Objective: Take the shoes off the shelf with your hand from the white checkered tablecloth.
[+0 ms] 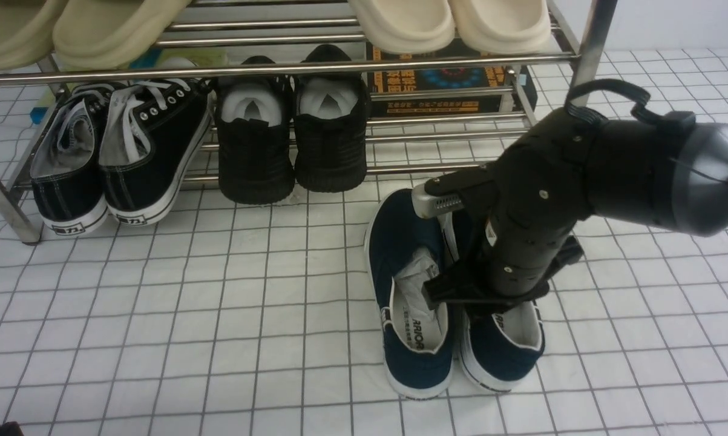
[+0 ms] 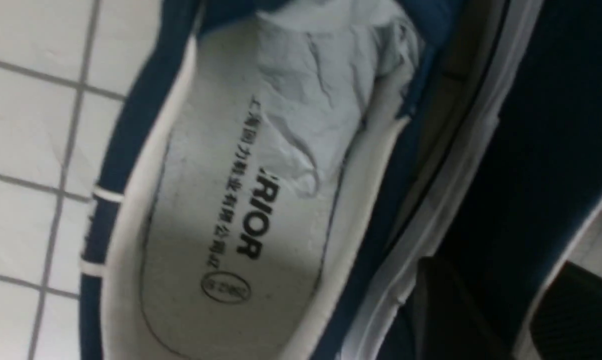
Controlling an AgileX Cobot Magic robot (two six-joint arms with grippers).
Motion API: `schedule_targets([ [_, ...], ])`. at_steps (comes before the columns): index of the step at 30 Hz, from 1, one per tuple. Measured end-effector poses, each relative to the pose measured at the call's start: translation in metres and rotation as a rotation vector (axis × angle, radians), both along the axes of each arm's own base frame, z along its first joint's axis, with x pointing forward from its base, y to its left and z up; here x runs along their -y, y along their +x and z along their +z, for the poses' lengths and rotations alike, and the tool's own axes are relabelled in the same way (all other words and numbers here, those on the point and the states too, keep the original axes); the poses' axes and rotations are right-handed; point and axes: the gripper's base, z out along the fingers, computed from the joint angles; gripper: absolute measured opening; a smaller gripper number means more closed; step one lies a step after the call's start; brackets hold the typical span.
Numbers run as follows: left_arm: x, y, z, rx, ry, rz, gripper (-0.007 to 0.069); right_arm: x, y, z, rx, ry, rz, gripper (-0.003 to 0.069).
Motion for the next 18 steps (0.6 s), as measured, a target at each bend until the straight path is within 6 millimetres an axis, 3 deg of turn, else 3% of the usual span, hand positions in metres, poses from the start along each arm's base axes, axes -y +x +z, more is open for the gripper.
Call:
schedule_targets([
  [10, 0.000, 0.000, 0.000, 0.000, 0.000, 0.000, 0.0092, 0.018, -0.020, 0.057, 0.082, 0.033, 0.018, 0.0223],
  [11, 0.000, 0.000, 0.000, 0.000, 0.000, 0.000, 0.0092, 0.024, -0.026, 0.072, 0.116, 0.041, 0.020, 0.0222],
  [14, 0.000, 0.000, 0.000, 0.000, 0.000, 0.000, 0.0092, 0.036, -0.038, 0.097, 0.165, 0.044, 0.022, 0.0222],
  [15, 0.000, 0.000, 0.000, 0.000, 0.000, 0.000, 0.0092, 0.036, -0.038, 0.097, 0.164, 0.040, 0.022, 0.0222],
  [18, 0.000, 0.000, 0.000, 0.000, 0.000, 0.000, 0.0092, 0.056, -0.058, 0.127, 0.220, 0.026, 0.025, 0.0204],
])
